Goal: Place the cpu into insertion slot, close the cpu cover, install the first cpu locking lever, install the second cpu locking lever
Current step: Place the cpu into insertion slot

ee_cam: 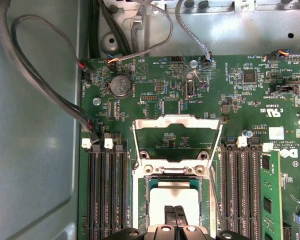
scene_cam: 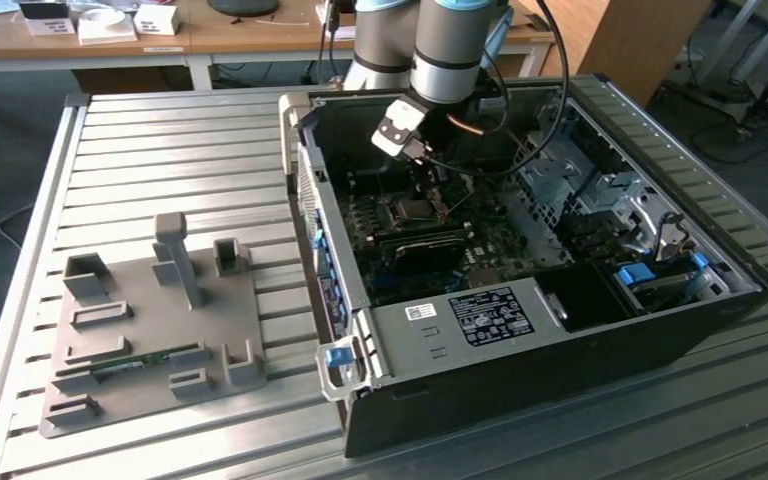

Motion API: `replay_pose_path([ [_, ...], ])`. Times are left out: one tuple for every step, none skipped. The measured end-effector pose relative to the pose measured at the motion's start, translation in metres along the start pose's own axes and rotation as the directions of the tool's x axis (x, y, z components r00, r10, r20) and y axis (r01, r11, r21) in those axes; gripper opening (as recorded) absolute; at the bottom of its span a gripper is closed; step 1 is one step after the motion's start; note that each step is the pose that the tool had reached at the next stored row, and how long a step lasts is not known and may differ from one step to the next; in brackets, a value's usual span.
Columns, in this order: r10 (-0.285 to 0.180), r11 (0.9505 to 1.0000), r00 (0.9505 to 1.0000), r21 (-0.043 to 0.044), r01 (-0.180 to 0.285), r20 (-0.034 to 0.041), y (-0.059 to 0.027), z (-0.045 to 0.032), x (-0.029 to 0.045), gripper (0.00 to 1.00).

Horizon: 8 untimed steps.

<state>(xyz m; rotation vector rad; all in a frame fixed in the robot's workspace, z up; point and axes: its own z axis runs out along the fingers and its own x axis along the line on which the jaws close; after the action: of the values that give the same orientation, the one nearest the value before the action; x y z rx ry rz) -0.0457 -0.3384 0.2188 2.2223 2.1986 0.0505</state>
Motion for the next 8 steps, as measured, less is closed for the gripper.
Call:
replay_pose_path([
  [0.0, 1.0, 1.0, 0.0, 0.0, 0.0, 0.0, 0.0001, 0.0, 0.11],
  [0.0, 1.0, 1.0, -0.0001, 0.0, -0.0002, 0.0, 0.0004, 0.0, 0.11],
  [0.0, 1.0, 1.0, -0.0003, 0.0, -0.0005, 0.0, 0.0009, 0.0001, 0.11],
  [0.0, 1.0, 1.0, -0.0002, 0.0, -0.0003, 0.0, 0.0016, 0.0, 0.11],
  [0.0, 1.0, 1.0, 0.0, 0.0, 0.0, -0.0001, 0.0026, 0.0, 0.11],
  [0.0, 1.0, 1.0, 0.0, 0.0, -0.0001, -0.0001, 0.0038, 0.0, 0.11],
  [0.0, 1.0, 1.0, -0.0001, 0.0, -0.0001, -0.0002, 0.0052, 0.0, 0.11],
  [0.0, 1.0, 1.0, -0.0001, 0.0, -0.0001, -0.0002, 0.0065, -0.0001, 0.11],
])
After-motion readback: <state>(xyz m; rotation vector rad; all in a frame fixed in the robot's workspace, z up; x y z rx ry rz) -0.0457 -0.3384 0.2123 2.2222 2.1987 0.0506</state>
